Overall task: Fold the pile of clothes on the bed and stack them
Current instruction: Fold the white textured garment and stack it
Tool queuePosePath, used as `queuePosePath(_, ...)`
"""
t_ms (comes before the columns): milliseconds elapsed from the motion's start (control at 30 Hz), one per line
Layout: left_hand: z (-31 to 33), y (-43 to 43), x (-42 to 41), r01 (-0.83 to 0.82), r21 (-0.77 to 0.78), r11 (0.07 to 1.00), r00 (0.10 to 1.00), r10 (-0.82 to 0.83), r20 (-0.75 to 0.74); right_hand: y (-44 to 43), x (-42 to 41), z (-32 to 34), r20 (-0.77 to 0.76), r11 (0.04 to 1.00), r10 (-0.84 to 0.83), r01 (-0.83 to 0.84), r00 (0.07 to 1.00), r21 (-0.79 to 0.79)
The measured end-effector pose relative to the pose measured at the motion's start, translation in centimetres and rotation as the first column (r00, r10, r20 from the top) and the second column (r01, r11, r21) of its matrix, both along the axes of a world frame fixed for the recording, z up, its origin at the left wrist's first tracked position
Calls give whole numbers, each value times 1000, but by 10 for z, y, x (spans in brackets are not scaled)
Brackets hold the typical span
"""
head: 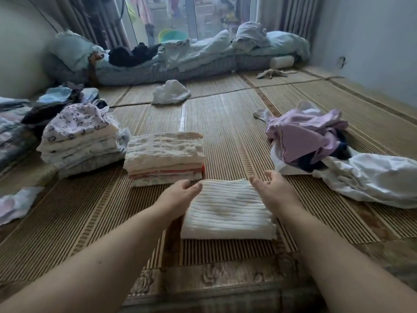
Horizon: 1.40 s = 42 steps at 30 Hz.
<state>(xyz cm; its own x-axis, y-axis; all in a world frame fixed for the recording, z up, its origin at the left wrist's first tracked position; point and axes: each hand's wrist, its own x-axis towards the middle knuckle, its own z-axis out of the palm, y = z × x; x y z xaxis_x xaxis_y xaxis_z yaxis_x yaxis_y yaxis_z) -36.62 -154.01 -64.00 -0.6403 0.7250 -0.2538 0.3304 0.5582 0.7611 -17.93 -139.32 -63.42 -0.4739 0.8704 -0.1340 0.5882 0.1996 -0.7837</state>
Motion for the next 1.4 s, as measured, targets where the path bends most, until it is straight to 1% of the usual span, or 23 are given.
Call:
queuePosePath(67, -8, -4, 5, -27, -117, 993, 994, 14, -111, -3, 1, -6, 152, 990, 101, -114, 983, 79)
queuePosePath(100, -10, -7, 8, -14, -146, 989, 991, -6, -133, -4, 3, -9, 230, 982, 123, -152, 965, 113)
queuePosePath(167, -12, -13, 15, -8, -126, 992, 995, -5, -102, -6, 6, -12, 311, 975, 131, -180, 941, 132)
queuePosePath(267, -11, -17, 24, 22, 15, 1000, 999, -22, 47, -12, 8, -11, 221, 971, 228, -238, 948, 19)
queuePosePath(333, -8, -19, 28, 69, 94, 993, 991, -79, 112, -19, 4, -10, 146, 956, 286, -293, 947, 26)
queuePosePath(367, -7, -19, 29, 68, 135, 988, 982, -90, 164, -21, 2, -9, 111, 953, 291, -298, 950, 48)
queuePosePath(433, -5, -21, 28, 4, 225, 974, 934, -84, 348, -24, -1, -8, 17, 963, 261, -262, 965, 62)
queuePosePath(467, -3, -23, 28, -20, 248, 969, 903, -89, 420, -24, -1, -7, -35, 971, 237, -236, 971, 40)
queuePosePath(500, -1, -25, 29, -20, 262, 965, 887, -104, 449, -25, -1, -6, -82, 976, 216, -217, 973, 1)
queuePosePath(567, -3, -29, 27, 21, 283, 959, 902, -140, 409, -29, -1, -4, -170, 971, 198, -217, 965, -97)
queuePosePath(600, -4, -31, 26, 32, 317, 948, 921, -151, 360, -31, -2, -1, -219, 967, 203, -231, 954, -109)
queuePosePath(700, 6, -35, 16, 11, 519, 855, 952, -168, 257, -34, -13, 12, -413, 965, 232, -262, 881, -18)
queuePosePath(767, 21, -35, 0, 40, 614, 788, 979, -153, 132, -32, -30, 27, -514, 965, 244, -259, 822, 44)
queuePosePath(867, 48, -30, -33, 105, 652, 751, 994, -51, -102, -23, -71, 52, -545, 960, 279, -231, 791, 155)
queuePosePath(900, 55, -28, -48, 98, 657, 748, 988, 3, -151, -18, -91, 59, -567, 958, 285, -243, 773, 151)
queuePosePath(967, 64, -24, -74, 14, 684, 730, 992, 78, -104, -11, -130, 72, -616, 950, 288, -301, 733, 86)
queuePosePath(1033, 63, -20, -103, -61, 680, 730, 991, 128, -49, -3, -170, 78, -564, 944, 319, -310, 762, 114)
queuePosePath(1100, 55, -17, -130, -88, 612, 786, 987, 152, -53, 6, -205, 74, -404, 930, 366, -310, 838, 200)
queuePosePath(1133, 48, -17, -141, -94, 547, 832, 985, 158, -70, 9, -219, 69, -293, 915, 388, -327, 874, 237)
queuePosePath(1200, 35, -15, -160, -105, 338, 935, 962, 182, -203, 14, -241, 53, -48, 866, 429, -395, 902, 307)
queuePosePath(1267, 28, -11, -173, -152, 96, 984, 915, 177, -364, 18, -253, 35, 133, 836, 433, -452, 891, 310)
queuePosePath(1333, 25, -3, -184, -67, -40, 997, 859, 37, -511, 23, -258, 22, 243, 854, 407, -461, 881, 241)
queuePosePath(1400, 22, 9, -196, 71, -227, 971, 754, -202, -625, 28, -261, 14, 327, 871, 403, -468, 855, 151)
